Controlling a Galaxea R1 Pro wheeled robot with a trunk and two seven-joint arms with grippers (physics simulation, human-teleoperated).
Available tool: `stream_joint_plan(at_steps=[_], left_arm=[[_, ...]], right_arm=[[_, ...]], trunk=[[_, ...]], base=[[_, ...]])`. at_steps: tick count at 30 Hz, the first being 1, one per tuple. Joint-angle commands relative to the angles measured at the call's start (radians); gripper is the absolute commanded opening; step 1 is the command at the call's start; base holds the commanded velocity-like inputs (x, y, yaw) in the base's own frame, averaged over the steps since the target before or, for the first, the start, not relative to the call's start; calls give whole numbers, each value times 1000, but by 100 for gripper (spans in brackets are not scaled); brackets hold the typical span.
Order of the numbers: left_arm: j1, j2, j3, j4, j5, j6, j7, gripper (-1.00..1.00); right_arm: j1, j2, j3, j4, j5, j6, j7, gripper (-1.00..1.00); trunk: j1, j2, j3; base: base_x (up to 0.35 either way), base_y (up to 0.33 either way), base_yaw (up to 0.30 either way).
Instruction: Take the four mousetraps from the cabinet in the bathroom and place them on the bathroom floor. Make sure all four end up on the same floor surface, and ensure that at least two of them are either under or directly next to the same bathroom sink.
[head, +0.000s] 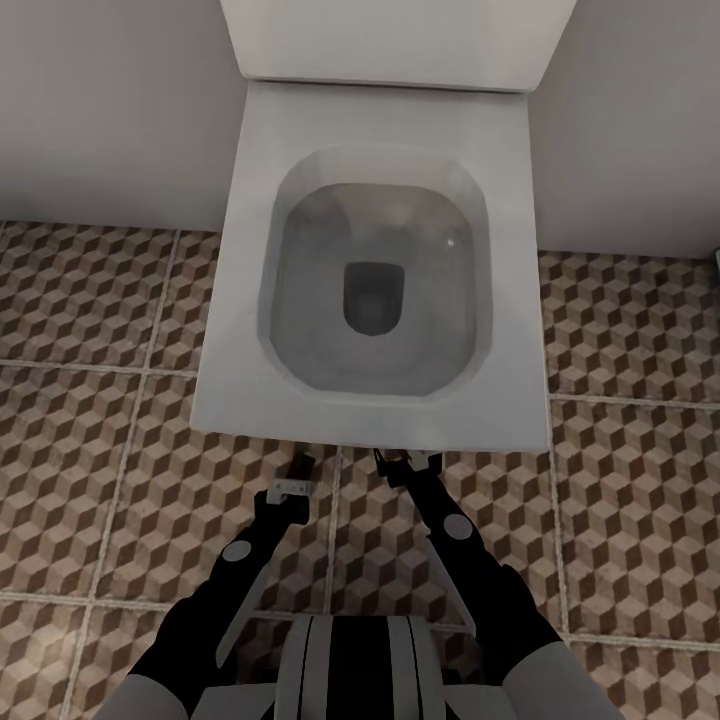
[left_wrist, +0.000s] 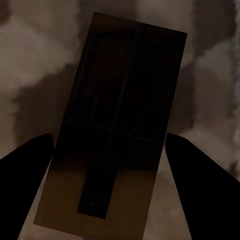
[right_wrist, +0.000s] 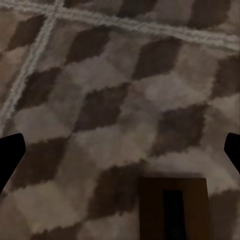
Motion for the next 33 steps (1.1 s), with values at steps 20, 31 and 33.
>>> stream_joint_plan(at_steps=[20, 31, 33], left_arm=[[0, 1, -3, 17, 11, 0, 7, -100], [0, 1, -3, 15, 11, 0, 7, -100], [0, 1, -3, 14, 11, 1, 7, -100]], right_arm=[[0, 0, 1, -1, 6, -1, -5, 100], [0, 0, 1, -1, 6, -1, -5, 100], [0, 0, 1, -1, 6, -1, -5, 100]], trunk=[[0, 0, 0], [0, 0, 0], [0, 0, 0]], base=[[0, 0, 0], [0, 0, 0], [0, 0, 0]])
